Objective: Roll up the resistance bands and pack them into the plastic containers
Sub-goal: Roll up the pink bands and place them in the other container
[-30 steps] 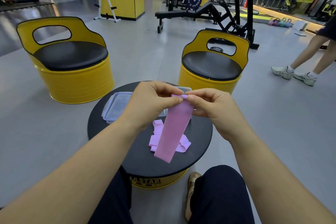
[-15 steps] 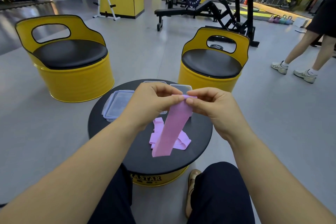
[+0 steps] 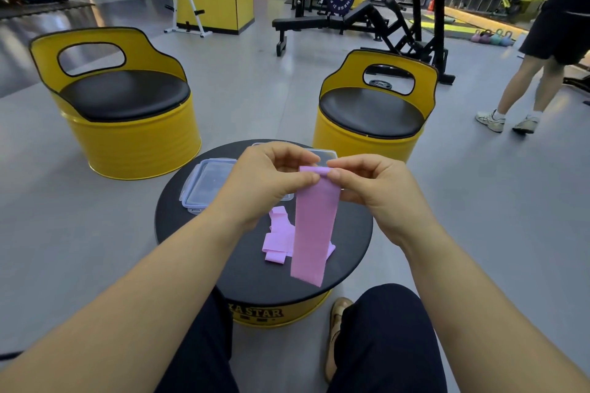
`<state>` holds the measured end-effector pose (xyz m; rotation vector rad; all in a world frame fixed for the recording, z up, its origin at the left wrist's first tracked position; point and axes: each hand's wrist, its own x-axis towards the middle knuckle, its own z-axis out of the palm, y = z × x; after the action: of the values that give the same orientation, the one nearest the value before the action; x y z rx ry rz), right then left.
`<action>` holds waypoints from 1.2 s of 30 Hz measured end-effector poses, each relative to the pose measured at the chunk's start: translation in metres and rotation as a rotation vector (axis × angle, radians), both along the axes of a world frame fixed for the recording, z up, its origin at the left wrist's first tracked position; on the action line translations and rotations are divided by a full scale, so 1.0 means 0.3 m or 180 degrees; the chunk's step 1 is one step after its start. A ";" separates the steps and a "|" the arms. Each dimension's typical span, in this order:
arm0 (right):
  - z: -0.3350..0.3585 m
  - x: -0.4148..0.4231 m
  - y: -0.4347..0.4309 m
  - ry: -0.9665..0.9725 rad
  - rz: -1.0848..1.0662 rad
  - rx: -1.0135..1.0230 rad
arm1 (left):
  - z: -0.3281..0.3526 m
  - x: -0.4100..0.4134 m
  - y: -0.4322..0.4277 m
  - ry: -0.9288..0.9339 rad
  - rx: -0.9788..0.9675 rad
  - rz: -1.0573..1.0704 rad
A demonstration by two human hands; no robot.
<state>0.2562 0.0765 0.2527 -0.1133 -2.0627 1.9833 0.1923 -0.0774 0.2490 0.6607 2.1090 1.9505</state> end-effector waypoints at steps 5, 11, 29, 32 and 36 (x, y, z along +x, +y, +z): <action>-0.011 -0.004 0.006 0.0066 -0.0080 -0.0071 | -0.008 0.000 -0.001 -0.0298 -0.0100 -0.0074; -0.031 -0.009 0.003 0.0045 -0.0139 0.0102 | -0.020 -0.006 -0.003 -0.0443 0.0016 -0.0046; -0.061 -0.006 0.004 -0.0029 0.0118 -0.0200 | -0.050 -0.033 -0.002 -0.0868 0.0314 -0.0457; -0.038 0.004 0.034 -0.0239 0.0816 0.0256 | -0.038 -0.066 -0.027 -0.1055 0.0044 -0.1042; 0.020 0.003 0.064 -0.0557 0.1835 0.0854 | -0.002 -0.093 -0.042 -0.1145 -0.0314 -0.1799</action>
<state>0.2572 0.0957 0.2588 0.4227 -2.6839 2.0115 0.1644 -0.0900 0.2482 0.7225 1.5727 1.5088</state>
